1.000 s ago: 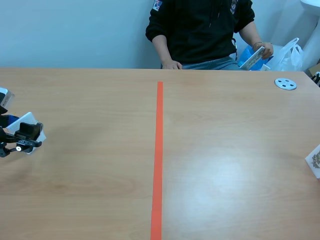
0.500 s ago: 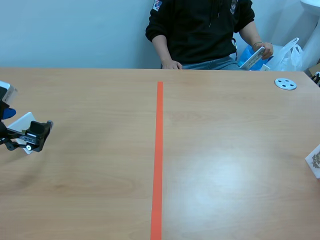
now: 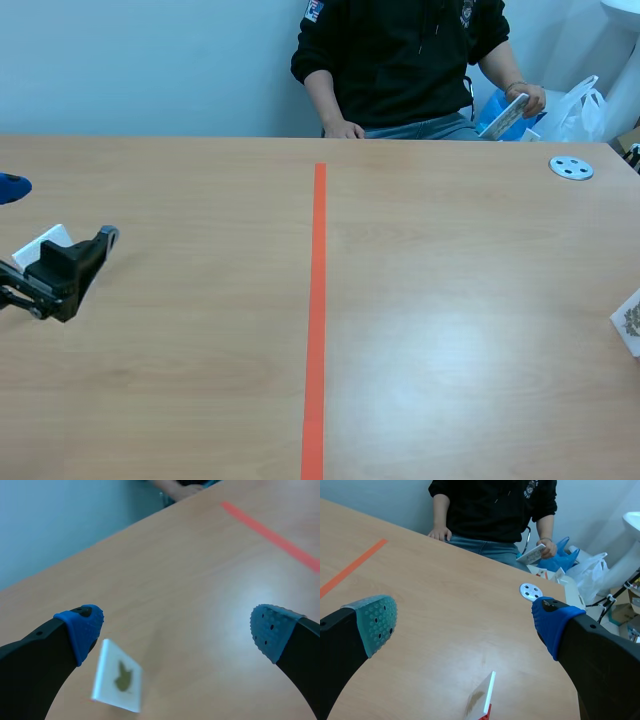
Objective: Sort the leaf by its shape. The table is split by an orange tape line. A compound leaf with several leaflets goes to the left side, a simple leaf with one blade goes to the right side. Return to the home posture when a red brick is placed on the table.
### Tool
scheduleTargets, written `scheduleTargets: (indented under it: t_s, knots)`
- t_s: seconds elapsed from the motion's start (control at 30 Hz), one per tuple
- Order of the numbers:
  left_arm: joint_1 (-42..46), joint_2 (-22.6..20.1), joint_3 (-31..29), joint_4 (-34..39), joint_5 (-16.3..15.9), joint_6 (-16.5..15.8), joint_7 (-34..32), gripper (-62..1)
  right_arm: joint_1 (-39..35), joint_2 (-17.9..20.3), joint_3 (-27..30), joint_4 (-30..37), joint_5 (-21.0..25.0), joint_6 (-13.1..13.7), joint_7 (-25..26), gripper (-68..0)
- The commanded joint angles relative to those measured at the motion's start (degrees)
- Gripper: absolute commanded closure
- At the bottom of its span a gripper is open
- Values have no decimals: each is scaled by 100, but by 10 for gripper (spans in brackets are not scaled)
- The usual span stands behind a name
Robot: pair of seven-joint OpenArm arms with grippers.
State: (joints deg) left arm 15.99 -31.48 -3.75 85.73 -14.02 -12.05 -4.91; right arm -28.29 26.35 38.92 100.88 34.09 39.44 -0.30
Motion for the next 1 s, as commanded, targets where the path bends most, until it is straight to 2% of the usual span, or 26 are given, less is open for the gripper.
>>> scheduleTargets:
  t_s: [0.0,0.2,0.37,0.43,0.57,0.97]
  knots:
    - [227,83,-225,387,-42,37,-105,-623,68,79,39,37,101,-37,66,-551]
    - [1327,431,-815,1888,-339,39,-101,-623,68,79,39,37,103,-37,68,-551]
    - [1884,610,-1043,2564,-341,39,-42,-623,68,81,39,37,107,-37,92,-551]
    - [2035,627,-1054,2715,-361,37,-7,-623,68,96,39,37,107,-35,118,-551]
    - [2267,695,-1054,2916,-640,37,4,-623,68,114,39,37,107,-35,190,-551]
    - [2310,796,-1054,3071,-636,37,-42,-623,68,92,0,37,107,-35,70,-551]
